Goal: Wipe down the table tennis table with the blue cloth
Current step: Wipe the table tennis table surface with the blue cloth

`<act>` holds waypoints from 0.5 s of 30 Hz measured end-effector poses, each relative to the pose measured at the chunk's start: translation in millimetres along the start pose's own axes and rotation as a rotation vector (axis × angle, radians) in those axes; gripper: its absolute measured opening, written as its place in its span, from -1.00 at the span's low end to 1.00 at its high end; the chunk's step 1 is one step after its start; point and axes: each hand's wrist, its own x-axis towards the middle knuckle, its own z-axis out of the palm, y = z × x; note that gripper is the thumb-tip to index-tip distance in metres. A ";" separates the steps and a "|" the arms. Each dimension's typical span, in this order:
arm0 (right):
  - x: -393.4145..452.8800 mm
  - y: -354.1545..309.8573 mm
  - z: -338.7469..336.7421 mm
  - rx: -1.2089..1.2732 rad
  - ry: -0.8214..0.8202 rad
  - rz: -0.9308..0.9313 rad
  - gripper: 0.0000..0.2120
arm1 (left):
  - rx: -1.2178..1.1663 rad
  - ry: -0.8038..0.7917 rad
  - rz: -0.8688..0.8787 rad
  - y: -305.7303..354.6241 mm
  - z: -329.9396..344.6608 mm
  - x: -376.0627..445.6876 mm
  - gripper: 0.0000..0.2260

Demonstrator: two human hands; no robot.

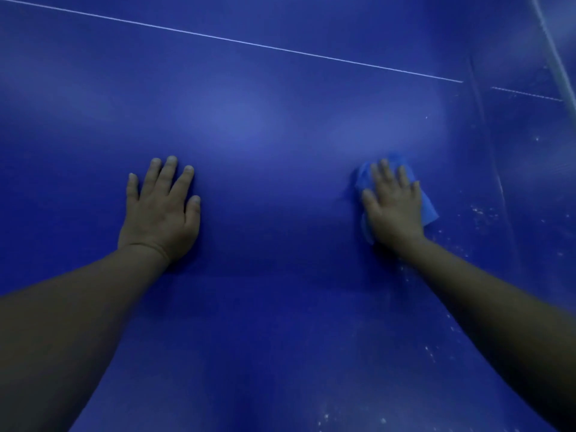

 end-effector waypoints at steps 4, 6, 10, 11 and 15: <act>-141.3 -16.4 23.5 -0.067 -0.086 -0.679 -0.45 | 0.003 -0.021 0.002 -1.4 -0.7 -1.2 -0.33; -133.9 6.9 16.9 -0.123 -0.161 -0.864 -0.46 | -0.012 -0.042 0.008 -3.0 -1.8 0.2 -0.30; -50.0 49.5 -5.0 -0.003 -0.038 -0.044 -0.34 | -0.077 -0.123 0.015 -8.8 -10.3 5.4 -0.27; -43.4 57.9 -8.5 0.036 -0.044 0.171 -0.38 | -0.100 -0.128 0.018 -9.9 -12.3 -2.2 -0.27; -106.7 25.4 3.3 0.056 -0.016 0.213 -0.42 | -0.096 -0.048 0.152 -12.4 -8.4 -72.3 -0.33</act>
